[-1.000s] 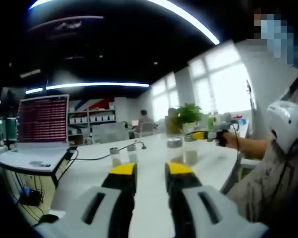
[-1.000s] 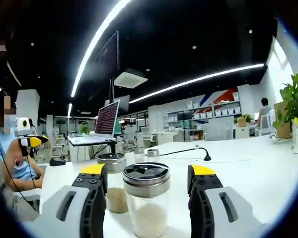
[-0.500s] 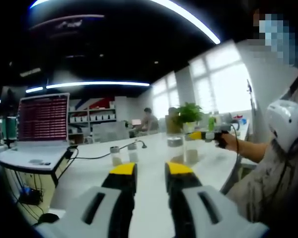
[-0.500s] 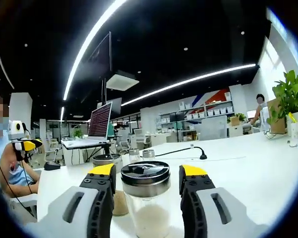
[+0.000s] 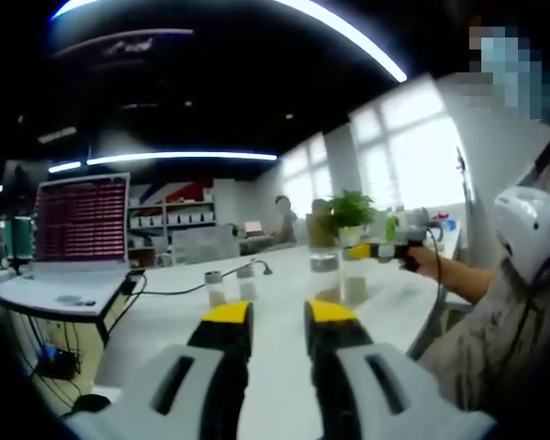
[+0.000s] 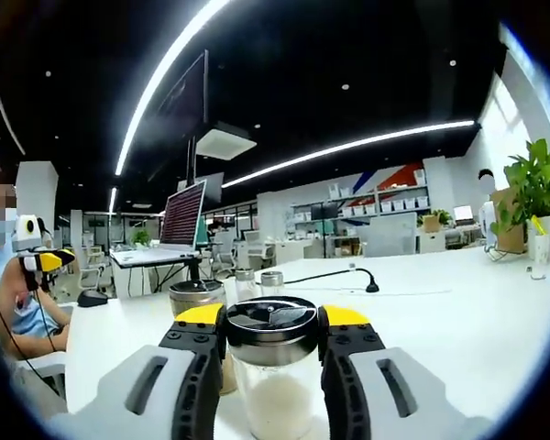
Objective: Rotate the seasoning bottle until the label or dispensing opening points toward the visible target arrow and the bottle remains upright within the marked orientation range
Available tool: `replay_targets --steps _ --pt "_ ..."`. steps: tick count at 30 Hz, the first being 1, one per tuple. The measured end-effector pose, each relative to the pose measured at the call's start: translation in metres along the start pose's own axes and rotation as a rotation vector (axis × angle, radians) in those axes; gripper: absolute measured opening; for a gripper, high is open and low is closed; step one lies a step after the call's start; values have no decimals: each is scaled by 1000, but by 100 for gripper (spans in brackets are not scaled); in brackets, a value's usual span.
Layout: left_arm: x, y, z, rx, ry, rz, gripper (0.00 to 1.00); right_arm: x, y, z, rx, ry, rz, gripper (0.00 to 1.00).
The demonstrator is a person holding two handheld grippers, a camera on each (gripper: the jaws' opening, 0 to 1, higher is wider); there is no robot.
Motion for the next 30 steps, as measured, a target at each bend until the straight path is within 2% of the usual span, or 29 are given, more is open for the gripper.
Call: replay_targets --steps 13,24,30 --pt "0 2 8 4 11 2 24 1 -3 2 -73 10 9 39" --pt "-5 1 19 15 35 7 24 2 -3 8 -197 14 39 38" --pt "-1 2 29 35 47 -3 24 1 -2 13 -280 19 45 39"
Point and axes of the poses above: the point that each gripper's makers call its tool centre point, and the gripper's own axes: y roughly forward along the fingers, z roughly to its right, x roughly out of its underside, the point moved 8 cm from there along -y, roughly backward along the fingers, and after that the axes turned 15 degrees about -y, right-handed, at the moved point
